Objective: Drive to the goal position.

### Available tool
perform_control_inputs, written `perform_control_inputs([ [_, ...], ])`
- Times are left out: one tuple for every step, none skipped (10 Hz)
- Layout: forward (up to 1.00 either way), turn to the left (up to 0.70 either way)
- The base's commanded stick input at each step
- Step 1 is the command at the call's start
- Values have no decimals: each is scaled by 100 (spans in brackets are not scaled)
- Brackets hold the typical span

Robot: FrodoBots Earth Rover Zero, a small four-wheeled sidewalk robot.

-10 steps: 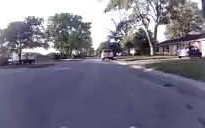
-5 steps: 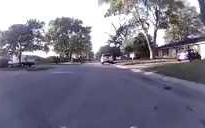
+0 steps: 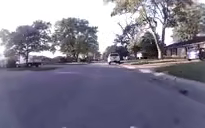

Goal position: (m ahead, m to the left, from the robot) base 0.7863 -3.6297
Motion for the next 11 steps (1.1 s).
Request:
perform_control_inputs([
  [100, 2],
  [100, 3],
  [100, 3],
  [100, 3],
  [100, 3],
  [100, 3],
  [100, 3],
  [100, 3],
  [100, 3],
  [100, 3],
  [100, 3],
])
